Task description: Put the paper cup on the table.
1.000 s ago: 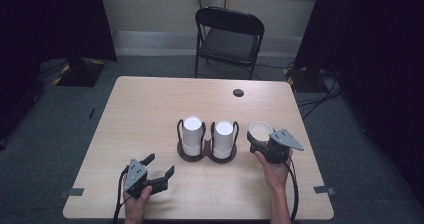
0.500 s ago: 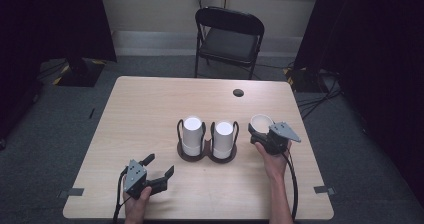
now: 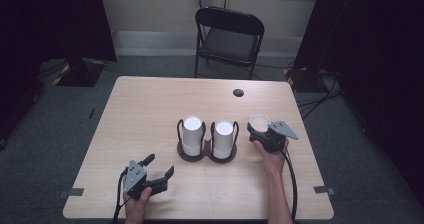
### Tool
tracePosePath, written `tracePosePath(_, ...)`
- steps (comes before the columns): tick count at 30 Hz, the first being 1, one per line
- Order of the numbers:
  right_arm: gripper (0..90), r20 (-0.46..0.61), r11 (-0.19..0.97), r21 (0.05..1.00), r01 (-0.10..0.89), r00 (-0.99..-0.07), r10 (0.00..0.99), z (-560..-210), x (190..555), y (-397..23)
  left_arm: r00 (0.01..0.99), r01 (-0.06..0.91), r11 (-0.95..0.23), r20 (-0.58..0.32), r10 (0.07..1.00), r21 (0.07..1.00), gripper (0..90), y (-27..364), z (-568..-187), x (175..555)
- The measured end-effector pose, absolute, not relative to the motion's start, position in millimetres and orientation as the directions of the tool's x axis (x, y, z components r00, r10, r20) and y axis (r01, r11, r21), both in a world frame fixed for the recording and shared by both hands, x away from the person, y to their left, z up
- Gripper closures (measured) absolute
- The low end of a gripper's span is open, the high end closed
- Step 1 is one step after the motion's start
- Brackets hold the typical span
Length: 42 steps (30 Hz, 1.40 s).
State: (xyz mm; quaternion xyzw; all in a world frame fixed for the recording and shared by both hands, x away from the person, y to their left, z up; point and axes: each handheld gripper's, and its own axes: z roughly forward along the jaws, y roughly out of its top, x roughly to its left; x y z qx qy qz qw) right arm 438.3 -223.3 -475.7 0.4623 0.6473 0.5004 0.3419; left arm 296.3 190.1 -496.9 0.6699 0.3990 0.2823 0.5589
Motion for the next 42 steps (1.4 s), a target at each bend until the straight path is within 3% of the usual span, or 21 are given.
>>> tracePosePath(30, 23.7, 0.063, 0.052, 0.940, 0.338, -0.319, 0.946, -486.9, 429.2, -217.3, 0.502, 0.204, -0.048, -0.062, 0.863, 0.978, 18.3, 190.5, -497.2, 293.9)
tracePosePath(42, 13.7, 0.104, 0.028, 0.917, 0.397, -0.307, 0.946, -493.0, 427.7, -222.7, 0.507, 0.200, -0.047, -0.062, 0.859, 0.979, 18.4, 191.1, -497.3, 293.9)
